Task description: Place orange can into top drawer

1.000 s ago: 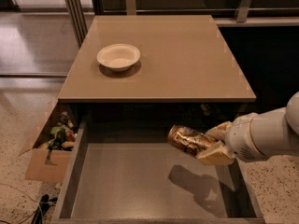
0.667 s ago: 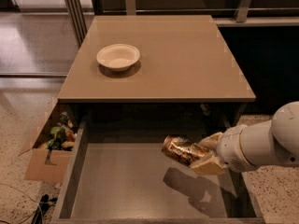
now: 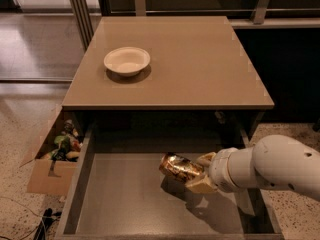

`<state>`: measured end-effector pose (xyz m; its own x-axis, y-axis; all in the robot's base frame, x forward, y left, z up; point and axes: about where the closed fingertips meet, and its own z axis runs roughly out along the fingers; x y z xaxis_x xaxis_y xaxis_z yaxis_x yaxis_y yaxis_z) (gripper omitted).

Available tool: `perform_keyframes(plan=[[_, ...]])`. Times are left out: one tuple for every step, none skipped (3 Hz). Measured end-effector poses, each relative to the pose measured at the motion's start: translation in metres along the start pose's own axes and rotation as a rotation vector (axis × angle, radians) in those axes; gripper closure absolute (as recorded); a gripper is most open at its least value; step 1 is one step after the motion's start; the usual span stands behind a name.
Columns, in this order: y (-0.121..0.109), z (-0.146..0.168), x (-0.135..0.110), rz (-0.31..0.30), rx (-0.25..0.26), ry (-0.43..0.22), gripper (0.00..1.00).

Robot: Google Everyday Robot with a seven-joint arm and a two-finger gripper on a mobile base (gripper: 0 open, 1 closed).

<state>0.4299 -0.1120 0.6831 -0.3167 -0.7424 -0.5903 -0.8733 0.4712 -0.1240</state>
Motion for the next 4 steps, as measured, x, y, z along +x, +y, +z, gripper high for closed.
perform_keyframes(plan=[[-0.003, 0.038, 0.012, -0.01, 0.03, 0.027, 1.0], [-0.007, 0.056, 0.024, -0.006, 0.054, 0.053, 0.97], [-0.007, 0.056, 0.024, -0.006, 0.054, 0.053, 0.75], [-0.007, 0.056, 0.024, -0.006, 0.054, 0.053, 0.51]])
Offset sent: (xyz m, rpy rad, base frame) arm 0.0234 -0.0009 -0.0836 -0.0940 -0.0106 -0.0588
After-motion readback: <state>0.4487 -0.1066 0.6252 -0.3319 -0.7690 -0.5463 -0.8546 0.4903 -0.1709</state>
